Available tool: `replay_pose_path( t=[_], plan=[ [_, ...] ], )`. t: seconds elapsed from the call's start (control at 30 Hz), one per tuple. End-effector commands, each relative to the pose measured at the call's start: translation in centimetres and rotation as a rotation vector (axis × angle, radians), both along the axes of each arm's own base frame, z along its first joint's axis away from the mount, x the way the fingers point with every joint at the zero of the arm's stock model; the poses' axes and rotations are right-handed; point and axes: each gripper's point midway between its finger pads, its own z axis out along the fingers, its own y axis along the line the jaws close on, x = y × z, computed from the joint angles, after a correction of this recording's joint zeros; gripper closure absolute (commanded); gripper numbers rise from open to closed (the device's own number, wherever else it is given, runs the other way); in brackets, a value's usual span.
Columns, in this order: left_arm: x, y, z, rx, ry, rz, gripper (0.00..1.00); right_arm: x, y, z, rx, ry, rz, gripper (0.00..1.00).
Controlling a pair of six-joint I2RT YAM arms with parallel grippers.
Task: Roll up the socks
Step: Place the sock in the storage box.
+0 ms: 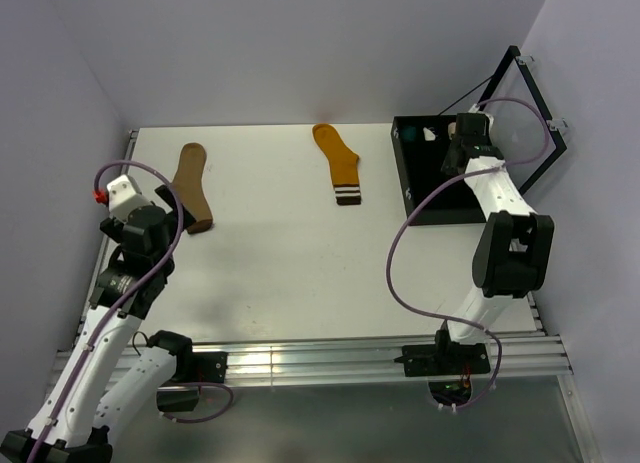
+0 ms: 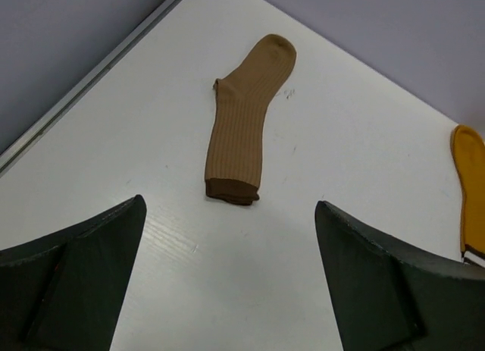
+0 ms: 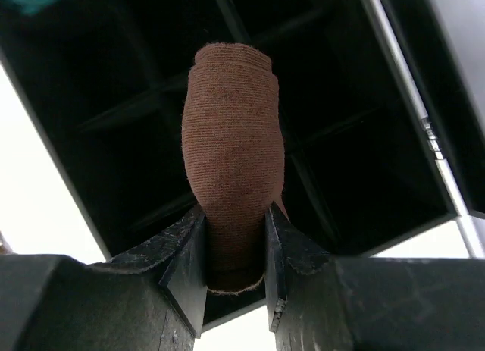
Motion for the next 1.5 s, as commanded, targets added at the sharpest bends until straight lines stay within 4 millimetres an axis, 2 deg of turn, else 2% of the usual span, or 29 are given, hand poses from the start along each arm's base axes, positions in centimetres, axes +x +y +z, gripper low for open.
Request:
replay_pose_path(
  t=[0.0,0.03,0.1,0.13,0.33,0.57,0.63,1.07,1.4,1.47],
  plan=[
    [0.9,0.1,3.8,-0.037,-0.204,0.018,0.01,1.6,-0.7,0.7,0.074,-0.041,-0.027,1.0],
    [1.0,0.1,3.8,-0.037,-0.212,0.014,0.0,1.8,-0.9,-0.3,0.082,-0.02,-0.033,1.0],
    [1.0,0.4,3.1,-0.02,-0.199,0.031,0.01,2.2,-1.5,-0.7,0.084,-0.008,-0.052,1.0],
    [0.9,0.8,2.5,-0.007,-0.182,0.053,0.01,2.3,-1.7,-1.6,0.093,0.013,-0.062,1.0],
    [1.3,0.7,2.0,0.012,-0.172,0.046,0.01,4.2,-2.0,-2.7,0.118,0.015,-0.083,1.0],
    [1.4,0.7,1.3,0.021,-0.152,0.046,0.01,4.9,-1.8,-5.0,0.158,0.057,-0.119,1.0],
    [1.4,0.7,1.3,0.022,-0.15,0.046,0.01,4.7,-1.9,-6.1,0.168,0.088,-0.146,1.0],
    [1.5,0.6,1.1,0.022,-0.144,0.04,0.01,5.0,-0.5,-9.7,0.275,0.128,-0.182,1.0],
    [1.5,0.6,1.1,0.022,-0.144,0.038,0.01,2.4,-0.2,-13.2,0.307,0.258,-0.232,1.0],
    [1.5,0.6,1.0,0.023,-0.142,0.041,0.01,2.9,0.1,-12.9,0.317,0.261,-0.213,1.0]
  ],
)
